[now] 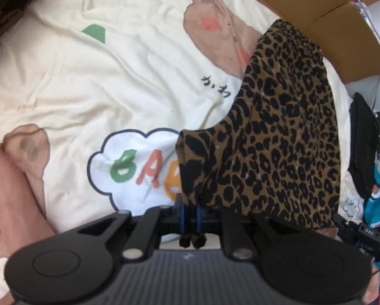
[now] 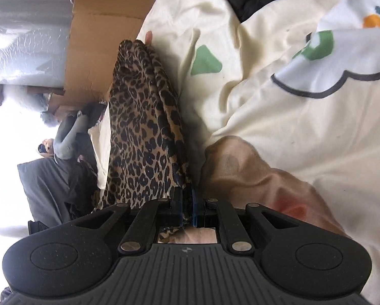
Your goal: Fold clothes
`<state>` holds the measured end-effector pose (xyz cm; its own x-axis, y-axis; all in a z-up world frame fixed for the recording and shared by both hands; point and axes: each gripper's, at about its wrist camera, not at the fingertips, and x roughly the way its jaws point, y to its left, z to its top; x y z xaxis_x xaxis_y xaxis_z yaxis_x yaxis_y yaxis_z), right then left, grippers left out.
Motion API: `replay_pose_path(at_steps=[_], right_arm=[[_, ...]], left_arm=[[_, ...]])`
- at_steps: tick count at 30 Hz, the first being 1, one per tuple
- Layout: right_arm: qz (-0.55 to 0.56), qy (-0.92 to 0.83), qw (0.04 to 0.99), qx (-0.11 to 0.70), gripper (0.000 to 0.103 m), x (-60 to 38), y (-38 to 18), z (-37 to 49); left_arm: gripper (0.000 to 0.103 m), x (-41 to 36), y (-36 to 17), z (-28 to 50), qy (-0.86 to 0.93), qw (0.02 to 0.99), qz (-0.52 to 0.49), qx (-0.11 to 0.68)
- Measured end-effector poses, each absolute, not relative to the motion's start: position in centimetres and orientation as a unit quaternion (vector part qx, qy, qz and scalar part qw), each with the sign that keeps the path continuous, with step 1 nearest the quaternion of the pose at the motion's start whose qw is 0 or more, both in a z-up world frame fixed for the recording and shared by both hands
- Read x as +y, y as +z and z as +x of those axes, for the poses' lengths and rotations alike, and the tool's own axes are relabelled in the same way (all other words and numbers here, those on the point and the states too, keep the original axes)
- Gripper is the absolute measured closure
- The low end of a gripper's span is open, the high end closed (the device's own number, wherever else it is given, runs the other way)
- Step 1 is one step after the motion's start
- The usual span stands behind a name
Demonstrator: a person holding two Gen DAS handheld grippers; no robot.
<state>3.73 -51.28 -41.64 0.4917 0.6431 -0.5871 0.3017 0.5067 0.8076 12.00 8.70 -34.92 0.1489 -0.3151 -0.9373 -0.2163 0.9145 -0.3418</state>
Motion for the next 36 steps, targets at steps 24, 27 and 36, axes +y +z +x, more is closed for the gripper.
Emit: replay_pose_path(at_steps=[24, 27, 36], right_arm=[[0.441, 0.19, 0.707, 0.518, 0.101, -50.3, -41.6, 6.6], [0.445, 0.2, 0.701, 0.52, 0.101, -49.9, -40.8, 5.7], [0.445, 0.204, 0.692, 0.53, 0.101, -48.3, -40.4, 3.2]], left_arm=[[0.094, 8.9, -33.5, 11.5, -0.054, 0.724, -0.213, 0.654], [0.094, 9.6, -32.3, 11.2, -0.051, 0.723, -0.21, 0.657], [0.094, 6.7, -30.6, 11.3, -0.101, 0.681, -0.12, 0.716]])
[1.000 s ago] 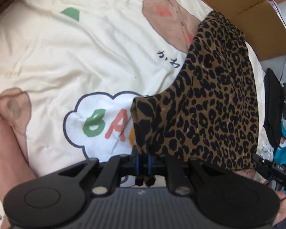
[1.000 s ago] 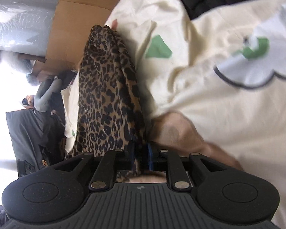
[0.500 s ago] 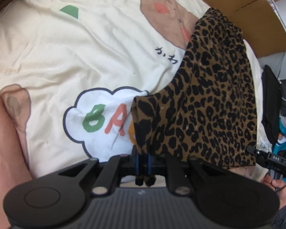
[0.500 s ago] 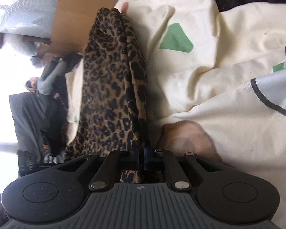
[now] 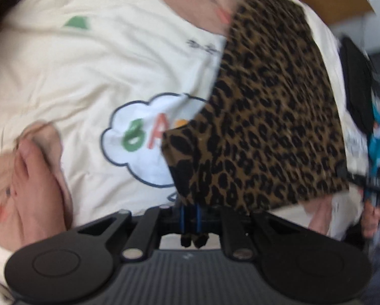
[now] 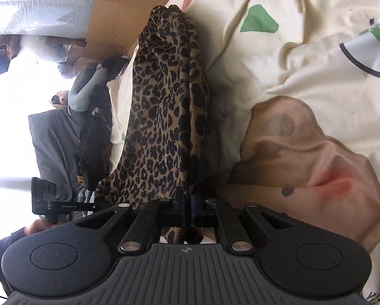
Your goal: Fold clothes
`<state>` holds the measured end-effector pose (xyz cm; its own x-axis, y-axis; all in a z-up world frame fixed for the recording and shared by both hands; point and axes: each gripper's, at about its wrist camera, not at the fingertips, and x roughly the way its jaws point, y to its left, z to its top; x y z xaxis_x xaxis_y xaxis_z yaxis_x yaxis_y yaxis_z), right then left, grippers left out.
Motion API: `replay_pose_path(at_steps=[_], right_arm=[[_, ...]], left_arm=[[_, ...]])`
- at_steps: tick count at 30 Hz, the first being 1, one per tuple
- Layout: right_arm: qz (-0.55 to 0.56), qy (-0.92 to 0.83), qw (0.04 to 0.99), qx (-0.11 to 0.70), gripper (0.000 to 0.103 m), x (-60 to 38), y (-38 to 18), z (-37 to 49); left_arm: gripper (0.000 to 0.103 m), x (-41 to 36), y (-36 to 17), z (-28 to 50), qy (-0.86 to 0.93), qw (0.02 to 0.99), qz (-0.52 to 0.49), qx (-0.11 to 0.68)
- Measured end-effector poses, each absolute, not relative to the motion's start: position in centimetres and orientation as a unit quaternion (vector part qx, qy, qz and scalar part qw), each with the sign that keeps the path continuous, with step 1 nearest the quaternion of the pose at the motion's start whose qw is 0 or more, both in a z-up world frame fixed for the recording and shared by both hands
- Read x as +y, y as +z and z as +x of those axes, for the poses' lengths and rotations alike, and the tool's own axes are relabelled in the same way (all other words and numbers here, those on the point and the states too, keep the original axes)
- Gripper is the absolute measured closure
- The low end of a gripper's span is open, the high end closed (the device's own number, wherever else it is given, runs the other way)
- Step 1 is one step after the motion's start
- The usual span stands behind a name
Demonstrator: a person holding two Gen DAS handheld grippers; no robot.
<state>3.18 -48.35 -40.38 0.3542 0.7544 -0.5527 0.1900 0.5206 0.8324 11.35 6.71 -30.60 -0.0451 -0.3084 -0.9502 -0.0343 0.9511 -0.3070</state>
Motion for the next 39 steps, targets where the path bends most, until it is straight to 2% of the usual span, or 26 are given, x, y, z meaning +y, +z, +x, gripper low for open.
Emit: replay_pose_path(at_steps=[10, 16, 25, 31, 34, 39], right_arm=[[0.421, 0.185, 0.7, 0.546, 0.101, -47.9, -41.1, 2.9], [0.396, 0.168, 0.697, 0.574, 0.101, -47.3, -42.5, 3.3], [0.361, 0.178, 0.69, 0.601, 0.093, -46.3, -42.9, 4.1], [0.366, 0.183, 0.68, 0.608, 0.09, -44.9, -43.7, 4.0], [0.357, 0.19, 0.683, 0.608, 0.095, -44.1, -43.4, 3.8], [0.367, 0.198, 0.686, 0.596, 0.097, -44.2, -41.3, 3.2]], left_arm=[[0.094, 5.6, -31.0, 13.2, -0.158, 0.653, -0.067, 0.737], [0.094, 6.5, -35.0, 12.4, -0.167, 0.652, -0.095, 0.734], [0.094, 7.5, -38.4, 11.3, -0.161, 0.645, -0.176, 0.726], [0.094, 6.9, -37.6, 11.8, -0.169, 0.647, -0.203, 0.716], [0.094, 6.5, -36.5, 12.3, -0.183, 0.652, -0.206, 0.706], [0.094, 6.0, -34.9, 12.8, -0.188, 0.645, -0.189, 0.716]])
